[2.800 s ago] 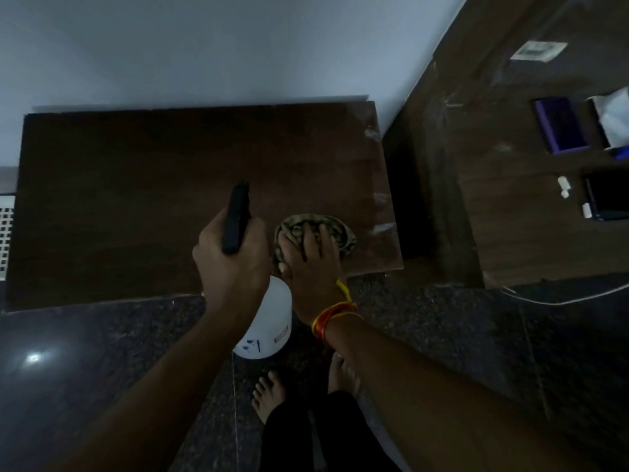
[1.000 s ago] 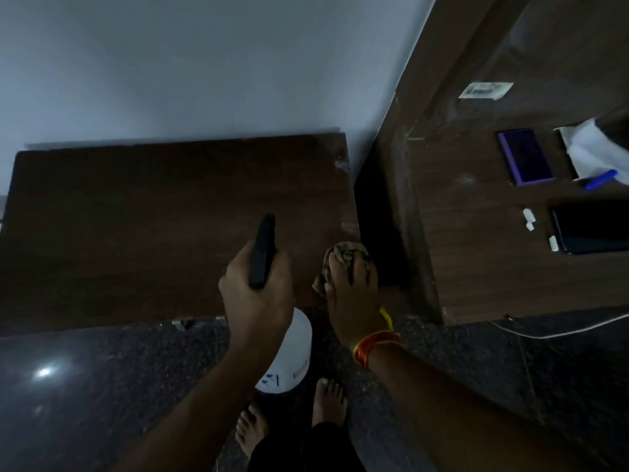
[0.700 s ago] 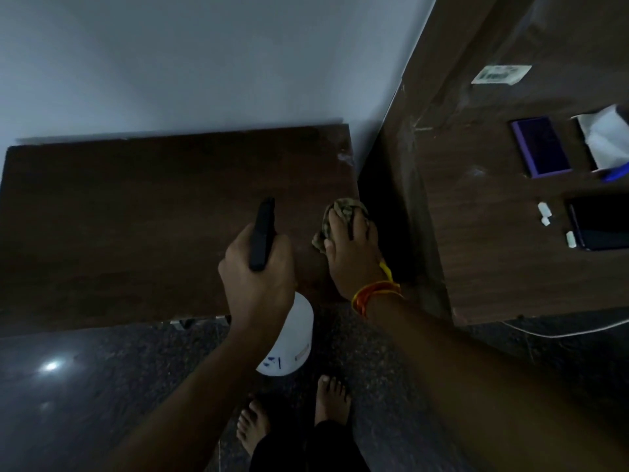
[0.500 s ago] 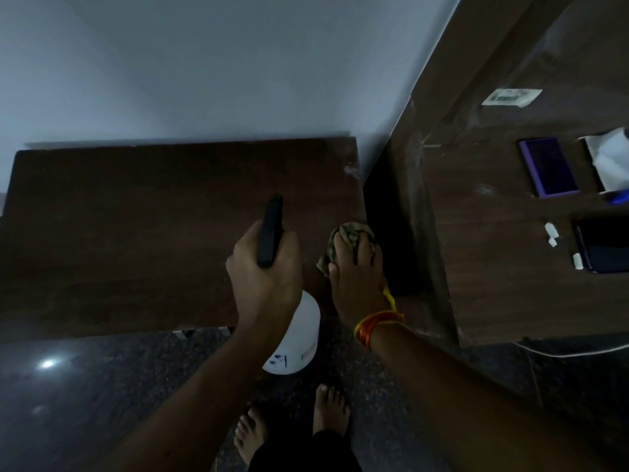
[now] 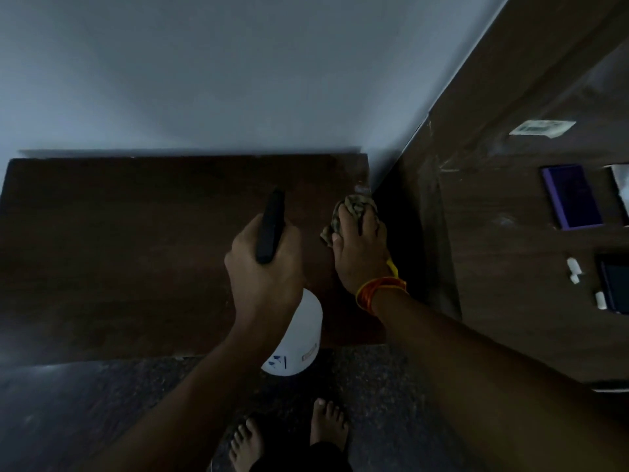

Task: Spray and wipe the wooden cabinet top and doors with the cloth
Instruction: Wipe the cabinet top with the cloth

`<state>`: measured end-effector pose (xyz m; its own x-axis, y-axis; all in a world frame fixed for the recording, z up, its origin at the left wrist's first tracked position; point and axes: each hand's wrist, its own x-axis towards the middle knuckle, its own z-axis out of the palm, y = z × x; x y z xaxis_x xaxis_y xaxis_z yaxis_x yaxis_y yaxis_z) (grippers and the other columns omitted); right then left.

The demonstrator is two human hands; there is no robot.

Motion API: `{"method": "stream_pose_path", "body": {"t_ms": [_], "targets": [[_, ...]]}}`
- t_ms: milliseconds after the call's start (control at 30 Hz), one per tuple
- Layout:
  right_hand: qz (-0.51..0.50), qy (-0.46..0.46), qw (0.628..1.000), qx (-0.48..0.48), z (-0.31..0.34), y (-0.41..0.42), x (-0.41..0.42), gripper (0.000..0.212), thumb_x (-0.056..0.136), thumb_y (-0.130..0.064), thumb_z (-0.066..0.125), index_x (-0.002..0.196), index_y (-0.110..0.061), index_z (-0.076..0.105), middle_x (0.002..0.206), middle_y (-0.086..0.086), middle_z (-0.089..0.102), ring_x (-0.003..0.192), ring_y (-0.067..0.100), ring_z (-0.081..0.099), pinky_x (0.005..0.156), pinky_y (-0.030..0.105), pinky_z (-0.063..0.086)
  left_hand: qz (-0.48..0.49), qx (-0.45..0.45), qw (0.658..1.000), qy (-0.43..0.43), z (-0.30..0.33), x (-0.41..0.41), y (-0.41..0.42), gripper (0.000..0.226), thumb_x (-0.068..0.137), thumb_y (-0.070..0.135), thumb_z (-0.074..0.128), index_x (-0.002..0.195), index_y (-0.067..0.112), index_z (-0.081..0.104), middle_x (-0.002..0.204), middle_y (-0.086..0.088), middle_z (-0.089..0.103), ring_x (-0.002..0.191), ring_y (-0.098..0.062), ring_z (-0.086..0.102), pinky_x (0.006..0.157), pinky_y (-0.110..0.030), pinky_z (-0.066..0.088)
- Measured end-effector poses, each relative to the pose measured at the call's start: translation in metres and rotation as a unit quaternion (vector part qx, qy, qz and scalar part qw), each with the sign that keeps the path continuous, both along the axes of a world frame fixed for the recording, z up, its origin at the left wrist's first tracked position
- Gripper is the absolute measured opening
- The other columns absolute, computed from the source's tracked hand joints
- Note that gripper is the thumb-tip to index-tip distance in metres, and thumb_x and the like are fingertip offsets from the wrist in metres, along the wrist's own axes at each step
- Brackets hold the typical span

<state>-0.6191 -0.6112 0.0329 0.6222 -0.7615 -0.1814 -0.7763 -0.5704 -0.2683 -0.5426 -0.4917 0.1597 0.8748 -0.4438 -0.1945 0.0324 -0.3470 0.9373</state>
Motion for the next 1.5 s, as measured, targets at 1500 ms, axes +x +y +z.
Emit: {"method": "stream_pose_path", "body": {"t_ms": [1500], "targets": [[0.021,-0.028,0.999,-0.034,0.000,-0.030,0.025,0.052,0.094,-0.032,0.045,0.144,-0.019,0.037,0.149,0.026,0.027,0.135,0.047,0.025,0.117,0.051,0.017,0.025,0.000,1.000,-0.004,0.002,0.032,0.034,0.014,0.094,0.005,0.054,0.084,-0.004,0.055,0.070,-0.033,0.053,0.046,-0.025,0.051,0.040,-0.026,0.044]]}}
